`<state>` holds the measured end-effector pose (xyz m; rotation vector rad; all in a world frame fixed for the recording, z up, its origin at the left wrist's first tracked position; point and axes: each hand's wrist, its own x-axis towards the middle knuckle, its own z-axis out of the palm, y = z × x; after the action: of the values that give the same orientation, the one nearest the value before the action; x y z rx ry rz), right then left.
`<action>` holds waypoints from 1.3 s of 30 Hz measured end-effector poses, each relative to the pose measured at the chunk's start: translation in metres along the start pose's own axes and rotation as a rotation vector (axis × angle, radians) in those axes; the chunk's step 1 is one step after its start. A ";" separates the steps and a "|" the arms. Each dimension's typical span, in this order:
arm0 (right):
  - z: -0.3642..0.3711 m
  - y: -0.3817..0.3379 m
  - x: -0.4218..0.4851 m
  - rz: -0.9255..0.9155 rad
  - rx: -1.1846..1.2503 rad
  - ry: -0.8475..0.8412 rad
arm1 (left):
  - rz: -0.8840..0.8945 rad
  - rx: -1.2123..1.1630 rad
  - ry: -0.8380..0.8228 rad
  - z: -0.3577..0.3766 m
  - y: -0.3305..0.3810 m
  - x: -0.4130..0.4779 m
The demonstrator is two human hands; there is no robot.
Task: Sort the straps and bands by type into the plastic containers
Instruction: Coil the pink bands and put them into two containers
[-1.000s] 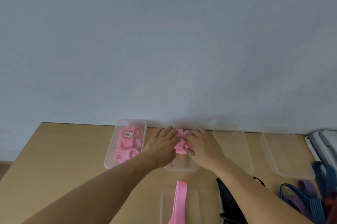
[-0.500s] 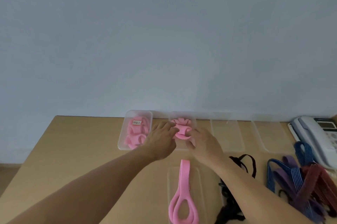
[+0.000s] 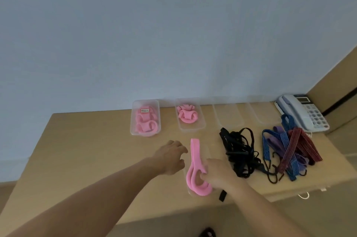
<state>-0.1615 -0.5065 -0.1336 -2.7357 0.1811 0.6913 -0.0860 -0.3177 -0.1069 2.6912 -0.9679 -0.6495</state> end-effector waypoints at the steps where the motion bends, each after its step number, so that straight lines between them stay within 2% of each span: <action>1: 0.007 0.004 -0.001 0.028 0.003 0.012 | -0.004 -0.004 -0.017 0.002 0.002 -0.003; 4: 0.022 0.015 -0.006 0.116 0.080 0.044 | -0.024 -0.009 -0.056 0.003 0.007 -0.012; 9: 0.021 0.016 -0.008 0.148 0.173 0.007 | -0.080 -0.018 -0.068 -0.007 0.021 -0.015; 17: -0.092 -0.003 -0.026 0.138 1.112 -0.085 | 0.008 -0.087 -0.019 -0.048 0.047 -0.018; 19: -0.114 -0.010 -0.029 0.100 1.267 -0.102 | 0.010 -0.127 0.058 -0.060 0.053 -0.020; 22: -0.142 -0.017 -0.035 0.038 1.379 -0.098 | 0.015 -0.237 0.275 -0.080 0.061 -0.022; 25: -0.165 -0.021 -0.041 -0.049 1.350 -0.025 | -0.023 -0.504 0.421 -0.102 0.069 -0.024; 27: -0.180 -0.024 -0.047 -0.141 1.168 0.102 | -0.056 -0.702 0.430 -0.115 0.073 -0.026; 29: -0.194 -0.031 -0.055 -0.233 0.944 0.256 | -0.080 -0.837 0.420 -0.127 0.078 -0.028; 31: -0.204 -0.036 -0.061 -0.353 0.827 0.351 | -0.093 -0.951 0.395 -0.138 0.082 -0.031; 34: -0.213 -0.040 -0.064 -0.454 0.757 0.379 | -0.081 -1.089 0.324 -0.152 0.089 -0.036; 39: -0.227 -0.044 -0.067 -0.462 0.717 0.485 | -0.080 -1.249 0.235 -0.171 0.098 -0.049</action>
<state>-0.1111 -0.5370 0.0996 -2.0731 -0.0882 -0.1597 -0.0935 -0.3531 0.0926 1.6156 -0.2047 -0.6201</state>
